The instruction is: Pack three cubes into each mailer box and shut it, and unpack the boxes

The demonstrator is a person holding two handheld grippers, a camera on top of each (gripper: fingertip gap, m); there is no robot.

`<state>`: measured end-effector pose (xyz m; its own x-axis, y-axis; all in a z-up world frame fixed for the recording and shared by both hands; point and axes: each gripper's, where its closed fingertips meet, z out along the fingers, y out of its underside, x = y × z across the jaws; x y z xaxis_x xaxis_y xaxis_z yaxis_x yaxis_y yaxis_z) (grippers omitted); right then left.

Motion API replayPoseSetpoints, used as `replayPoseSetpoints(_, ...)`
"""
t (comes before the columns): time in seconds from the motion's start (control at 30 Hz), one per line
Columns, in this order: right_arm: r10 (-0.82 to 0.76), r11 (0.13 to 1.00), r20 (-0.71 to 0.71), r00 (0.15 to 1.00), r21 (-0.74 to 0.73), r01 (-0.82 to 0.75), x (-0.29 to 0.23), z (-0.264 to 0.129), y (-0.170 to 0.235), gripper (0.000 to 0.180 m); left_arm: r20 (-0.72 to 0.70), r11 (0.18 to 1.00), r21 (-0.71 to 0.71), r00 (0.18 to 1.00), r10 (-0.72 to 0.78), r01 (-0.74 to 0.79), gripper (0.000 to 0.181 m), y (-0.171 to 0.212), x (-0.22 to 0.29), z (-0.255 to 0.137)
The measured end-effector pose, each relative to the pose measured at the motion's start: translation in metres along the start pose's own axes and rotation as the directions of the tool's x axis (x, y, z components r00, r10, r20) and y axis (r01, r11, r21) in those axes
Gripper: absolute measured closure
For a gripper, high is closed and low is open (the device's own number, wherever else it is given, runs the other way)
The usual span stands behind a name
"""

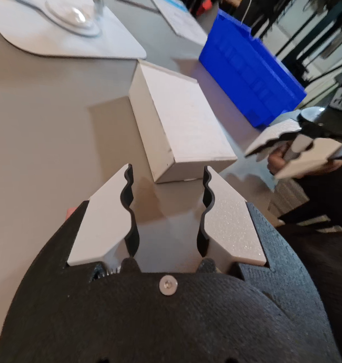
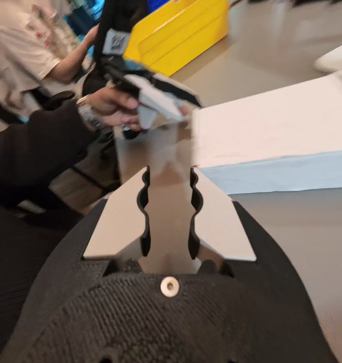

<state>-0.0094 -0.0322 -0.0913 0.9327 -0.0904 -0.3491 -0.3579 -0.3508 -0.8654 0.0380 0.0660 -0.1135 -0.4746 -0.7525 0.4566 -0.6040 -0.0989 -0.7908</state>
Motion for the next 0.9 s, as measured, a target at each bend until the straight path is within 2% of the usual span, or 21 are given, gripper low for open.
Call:
replayPoseSetpoints(0.1, 0.062, 0.985, -0.195, 0.979, 0.167, -0.029, 0.059, -0.03, -0.026, 0.125, -0.059, 0.995, 0.072, 0.996, -0.07, 0.074, 0.112, -0.014, 0.007, -0.004)
replayPoseSetpoints(0.2, 0.166, 0.966, -0.365, 0.916, 0.246, -0.077, 0.116, -0.052, -0.035, 0.108, -0.023, 0.995, -0.04, 0.995, -0.095, 0.094, 0.111, 0.003, 0.005, 0.006)
replayPoseSetpoints(0.3, 0.177, 0.966, -0.415, 0.893, 0.246, -0.077, 0.141, -0.051, -0.033, 0.104, 0.01, 0.993, -0.103, 0.998, -0.064, 0.065, 0.107, 0.014, 0.008, 0.013)
replayPoseSetpoints(0.5, 0.125, 0.987, -0.339, 0.932, 0.133, -0.084, 0.153, -0.021, -0.034, 0.093, -0.014, 0.968, -0.241, 0.997, -0.079, 0.074, 0.115, 0.037, 0.025, 0.022)
replayPoseSetpoints(0.63, 0.159, 0.986, -0.195, 0.968, 0.08, -0.146, 0.14, -0.011, -0.027, 0.082, -0.014, 0.973, -0.216, 0.996, -0.083, 0.078, 0.113, 0.036, 0.03, 0.028)
replayPoseSetpoints(0.77, 0.104, 0.994, -0.177, 0.979, -0.006, -0.106, 0.12, -0.021, -0.011, 0.101, 0.084, 0.984, -0.119, 0.988, -0.126, 0.136, 0.11, 0.023, 0.008, 0.022)
replayPoseSetpoints(0.8, 0.105, 0.994, -0.111, 0.988, -0.025, -0.109, 0.102, -0.022, -0.007, 0.123, 0.086, 0.983, -0.086, 0.984, -0.157, 0.164, 0.113, 0.019, 0.004, 0.019)
replayPoseSetpoints(0.87, 0.159, 0.987, 0.075, 0.984, -0.049, -0.156, 0.057, -0.02, -0.003, 0.119, 0.073, 0.977, -0.026, 0.976, -0.207, 0.209, 0.112, 0.01, -0.002, 0.013)
replayPoseSetpoints(0.9, 0.159, 0.986, 0.113, 0.981, -0.071, -0.152, 0.043, -0.019, 0.001, 0.118, 0.081, 0.978, -0.013, 0.975, -0.208, 0.209, 0.112, 0.008, -0.005, 0.01)
